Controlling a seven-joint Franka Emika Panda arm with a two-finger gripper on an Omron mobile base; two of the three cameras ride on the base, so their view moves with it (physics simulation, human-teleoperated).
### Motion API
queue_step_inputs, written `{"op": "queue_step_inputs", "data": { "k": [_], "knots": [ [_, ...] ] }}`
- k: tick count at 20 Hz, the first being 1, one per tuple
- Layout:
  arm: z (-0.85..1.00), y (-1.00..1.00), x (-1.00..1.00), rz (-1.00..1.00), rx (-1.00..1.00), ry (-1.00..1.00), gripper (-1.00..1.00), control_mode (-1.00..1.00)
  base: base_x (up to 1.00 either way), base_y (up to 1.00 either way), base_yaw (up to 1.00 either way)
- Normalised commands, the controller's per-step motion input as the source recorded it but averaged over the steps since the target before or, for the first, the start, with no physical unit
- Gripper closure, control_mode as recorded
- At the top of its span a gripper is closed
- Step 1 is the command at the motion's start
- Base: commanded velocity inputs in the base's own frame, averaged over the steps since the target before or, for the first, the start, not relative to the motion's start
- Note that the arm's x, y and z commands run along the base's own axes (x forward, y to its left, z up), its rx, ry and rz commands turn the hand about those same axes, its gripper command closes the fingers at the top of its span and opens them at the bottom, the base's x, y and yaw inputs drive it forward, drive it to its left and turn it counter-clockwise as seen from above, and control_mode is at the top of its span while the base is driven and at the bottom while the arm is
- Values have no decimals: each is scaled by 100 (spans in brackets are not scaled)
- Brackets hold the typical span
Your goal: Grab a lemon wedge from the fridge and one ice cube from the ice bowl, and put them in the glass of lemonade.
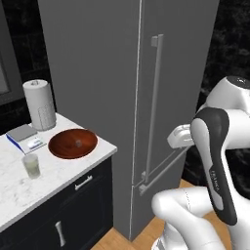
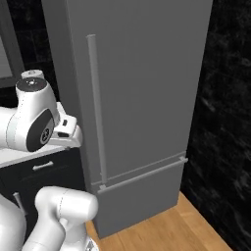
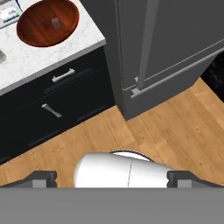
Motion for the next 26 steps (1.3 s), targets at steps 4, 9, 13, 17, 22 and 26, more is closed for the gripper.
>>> {"op": "queue_step_inputs", "data": {
  "k": [4, 9, 13, 17, 22, 26],
  "knots": [
    [0, 0, 0, 0, 0, 0, -100, 100, 10, -21, 0],
    [0, 0, 0, 0, 0, 0, -100, 100, 13, -25, 1],
    [0, 0, 0, 0, 0, 0, -100, 100, 15, -39, 4],
    [0, 0, 0, 0, 0, 0, -100, 100, 4, -28, 3],
    [0, 0, 0, 0, 0, 0, -100, 100, 21, -41, 5],
    [0, 0, 0, 0, 0, 0, -100, 100, 0, -15, 3]
  ]
}}
